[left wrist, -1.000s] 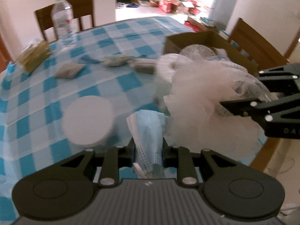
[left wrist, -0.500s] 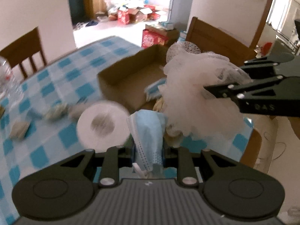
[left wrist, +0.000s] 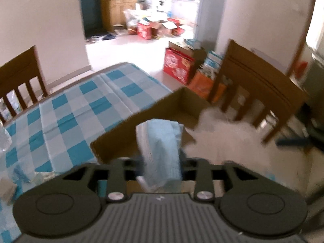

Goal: Organize soft objects
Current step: 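Open the left tool to drop the mask into the box, then move both open tools back over the sachets on the table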

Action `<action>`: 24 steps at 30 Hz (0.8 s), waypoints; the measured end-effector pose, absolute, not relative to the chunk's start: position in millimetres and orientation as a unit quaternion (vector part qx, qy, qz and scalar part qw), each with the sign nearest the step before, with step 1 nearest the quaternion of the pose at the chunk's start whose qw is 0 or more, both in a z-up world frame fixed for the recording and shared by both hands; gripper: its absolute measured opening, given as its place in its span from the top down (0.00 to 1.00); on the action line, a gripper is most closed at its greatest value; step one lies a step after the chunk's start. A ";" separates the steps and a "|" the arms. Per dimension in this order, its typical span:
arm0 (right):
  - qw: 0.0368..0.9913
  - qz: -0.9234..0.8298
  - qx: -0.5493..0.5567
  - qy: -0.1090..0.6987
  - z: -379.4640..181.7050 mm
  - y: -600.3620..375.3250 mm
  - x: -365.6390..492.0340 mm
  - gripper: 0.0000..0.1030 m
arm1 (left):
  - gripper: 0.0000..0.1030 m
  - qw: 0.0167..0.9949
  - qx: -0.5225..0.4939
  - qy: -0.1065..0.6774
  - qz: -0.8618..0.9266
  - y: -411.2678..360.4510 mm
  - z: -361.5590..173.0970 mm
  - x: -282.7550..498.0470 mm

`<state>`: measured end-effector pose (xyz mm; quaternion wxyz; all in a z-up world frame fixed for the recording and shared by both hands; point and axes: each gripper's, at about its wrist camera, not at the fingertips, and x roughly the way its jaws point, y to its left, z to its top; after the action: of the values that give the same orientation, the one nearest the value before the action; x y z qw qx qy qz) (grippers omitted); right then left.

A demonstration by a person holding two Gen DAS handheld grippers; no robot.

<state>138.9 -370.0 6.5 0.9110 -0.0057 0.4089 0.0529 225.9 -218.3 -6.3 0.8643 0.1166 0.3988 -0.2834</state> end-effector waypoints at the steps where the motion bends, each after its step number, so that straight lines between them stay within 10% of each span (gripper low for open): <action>1: 0.910 0.053 -0.005 0.411 5.8 -370.2 138.3 0.12 | 0.07 0.868 0.104 0.398 -0.277 -221.9 -9.3 233.1; 24: 0.914 0.061 0.031 0.400 32.6 -308.5 132.9 0.01 | 0.06 0.886 0.079 0.381 -0.252 -146.9 23.5 188.2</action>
<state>132.9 -308.5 32.6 0.9138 0.0306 0.4004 0.0608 188.2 -146.9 23.5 0.8860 0.0794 0.3810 -0.2521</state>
